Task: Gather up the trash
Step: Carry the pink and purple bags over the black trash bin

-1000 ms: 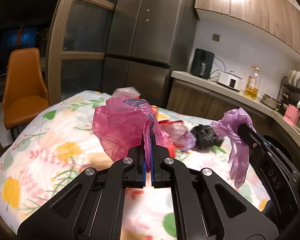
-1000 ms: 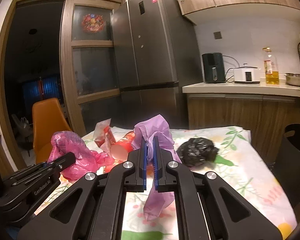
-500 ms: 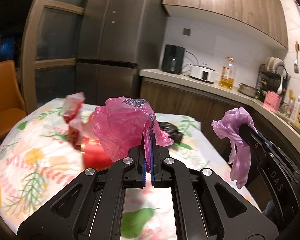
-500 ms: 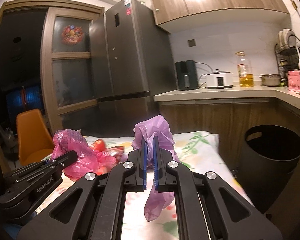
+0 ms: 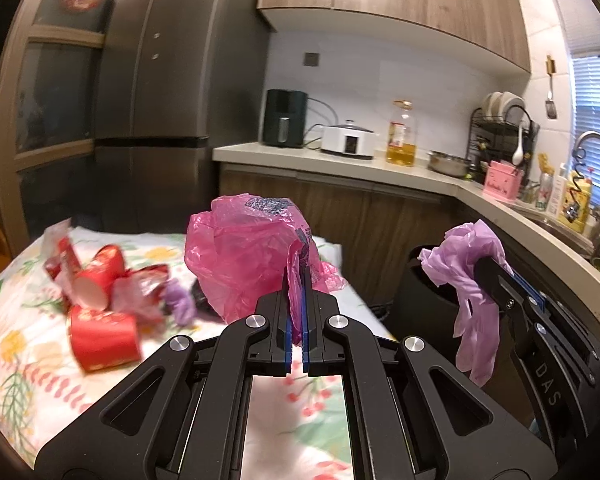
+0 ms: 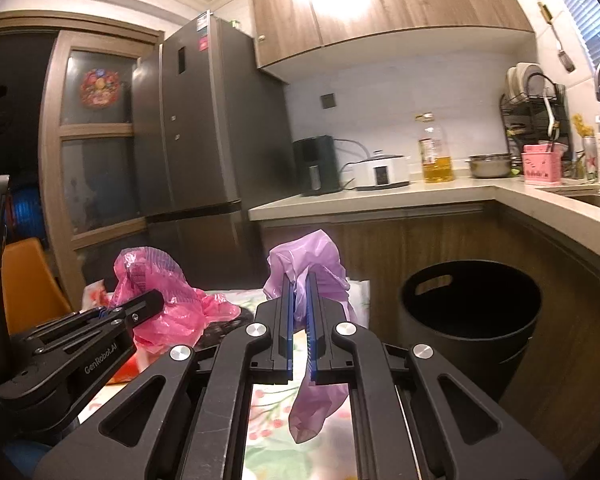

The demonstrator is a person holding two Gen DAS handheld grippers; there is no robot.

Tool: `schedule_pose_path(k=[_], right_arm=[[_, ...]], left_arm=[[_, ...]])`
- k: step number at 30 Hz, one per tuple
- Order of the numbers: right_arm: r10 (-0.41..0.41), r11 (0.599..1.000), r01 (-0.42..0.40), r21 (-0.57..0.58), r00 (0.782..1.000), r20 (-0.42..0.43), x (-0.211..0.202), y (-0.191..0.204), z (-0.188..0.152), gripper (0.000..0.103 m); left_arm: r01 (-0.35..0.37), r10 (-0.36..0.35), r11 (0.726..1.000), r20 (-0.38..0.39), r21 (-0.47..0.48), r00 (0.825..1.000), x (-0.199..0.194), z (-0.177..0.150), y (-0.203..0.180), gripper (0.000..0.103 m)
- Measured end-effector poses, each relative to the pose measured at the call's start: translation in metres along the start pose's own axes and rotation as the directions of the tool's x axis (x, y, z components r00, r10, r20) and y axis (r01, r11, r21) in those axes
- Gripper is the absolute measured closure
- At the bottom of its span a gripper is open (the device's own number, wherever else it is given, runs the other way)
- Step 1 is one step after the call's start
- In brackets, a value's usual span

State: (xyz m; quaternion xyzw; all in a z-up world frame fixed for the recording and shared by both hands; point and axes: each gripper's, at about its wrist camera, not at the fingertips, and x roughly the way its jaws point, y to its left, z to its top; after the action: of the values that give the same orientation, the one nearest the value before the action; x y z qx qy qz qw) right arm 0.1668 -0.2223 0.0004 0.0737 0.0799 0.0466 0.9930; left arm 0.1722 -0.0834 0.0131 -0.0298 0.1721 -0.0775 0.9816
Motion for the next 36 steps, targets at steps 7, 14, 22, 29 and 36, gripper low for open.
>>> schedule_pose_path(k=[7, 14, 22, 29, 36], right_arm=[[-0.069, 0.998, 0.069, 0.007, 0.997, 0.031, -0.005, -0.031, 0.008, 0.097], [-0.143, 0.990, 0.143, 0.016, 0.988, 0.061, -0.006, -0.065, 0.019, 0.097], [-0.215, 0.976, 0.214, 0.030, 0.974, 0.074, -0.006, -0.097, 0.024, 0.097], [-0.255, 0.967, 0.252, 0.042, 0.965, 0.068, 0.004, -0.118, 0.025, 0.097], [-0.275, 0.961, 0.272, 0.048, 0.959, 0.068, 0.015, -0.131, 0.029, 0.097]], left_arm=[[0.053, -0.053, 0.998, 0.008, 0.039, 0.999, 0.016, 0.008, -0.035, 0.101], [0.110, -0.112, 0.991, 0.021, 0.077, 0.993, 0.031, 0.019, -0.071, 0.101], [0.165, -0.169, 0.980, 0.026, 0.109, 0.985, 0.048, 0.026, -0.106, 0.101], [0.207, -0.211, 0.971, 0.016, 0.123, 0.977, 0.067, 0.027, -0.129, 0.101], [0.232, -0.234, 0.965, 0.003, 0.122, 0.972, 0.086, 0.029, -0.145, 0.101]])
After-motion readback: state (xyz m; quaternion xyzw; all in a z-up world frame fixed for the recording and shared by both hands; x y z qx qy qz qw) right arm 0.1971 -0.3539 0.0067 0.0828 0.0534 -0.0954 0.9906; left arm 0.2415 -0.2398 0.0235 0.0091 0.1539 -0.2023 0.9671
